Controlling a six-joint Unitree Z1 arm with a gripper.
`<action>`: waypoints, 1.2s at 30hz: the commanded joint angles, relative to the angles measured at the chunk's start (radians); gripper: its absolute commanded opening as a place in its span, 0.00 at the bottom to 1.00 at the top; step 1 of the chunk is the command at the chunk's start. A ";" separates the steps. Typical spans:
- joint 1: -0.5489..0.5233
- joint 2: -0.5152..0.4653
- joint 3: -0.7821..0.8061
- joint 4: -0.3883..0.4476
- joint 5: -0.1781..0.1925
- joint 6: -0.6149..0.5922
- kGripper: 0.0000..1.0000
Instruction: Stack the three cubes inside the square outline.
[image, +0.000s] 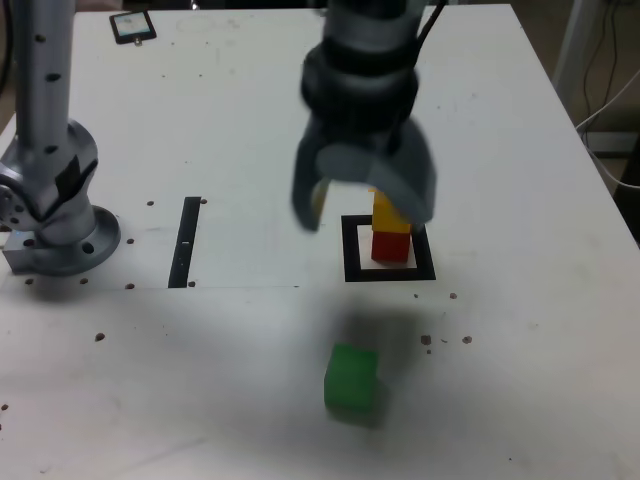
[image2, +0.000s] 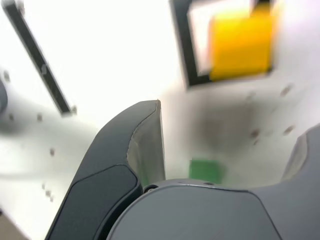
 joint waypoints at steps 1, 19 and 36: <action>-0.047 -0.003 0.026 -0.028 -0.025 -0.048 0.99; -0.276 0.022 0.113 -0.234 -0.037 -0.397 0.97; -0.255 0.120 0.109 -0.251 -0.064 -0.334 0.87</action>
